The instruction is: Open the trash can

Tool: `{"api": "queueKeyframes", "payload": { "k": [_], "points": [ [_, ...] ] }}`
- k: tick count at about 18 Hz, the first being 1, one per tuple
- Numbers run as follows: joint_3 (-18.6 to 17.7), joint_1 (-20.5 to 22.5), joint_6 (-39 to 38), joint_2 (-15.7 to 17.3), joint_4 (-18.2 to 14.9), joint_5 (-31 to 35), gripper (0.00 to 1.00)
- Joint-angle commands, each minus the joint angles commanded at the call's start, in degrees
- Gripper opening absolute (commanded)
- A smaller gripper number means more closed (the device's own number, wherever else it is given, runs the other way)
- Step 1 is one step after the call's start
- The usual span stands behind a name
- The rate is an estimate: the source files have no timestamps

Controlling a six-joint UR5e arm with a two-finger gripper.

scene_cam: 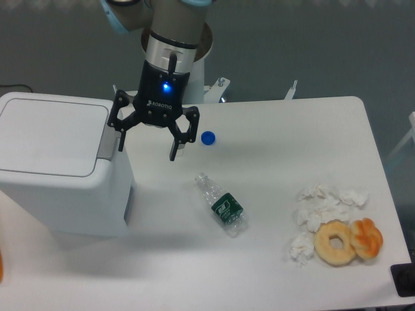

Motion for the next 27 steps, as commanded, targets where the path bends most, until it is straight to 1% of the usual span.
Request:
{"api": "queueKeyframes", "payload": {
  "k": [9, 14, 27],
  "points": [
    [-0.5, -0.2, -0.1, 0.4, -0.1, -2.3, 1.00],
    [-1.4, -0.7, -0.1, 0.4, -0.1, -2.3, 1.00],
    [-1.4, -0.8, 0.0, 0.3, -0.1, -2.2, 1.00]
  ]
}}
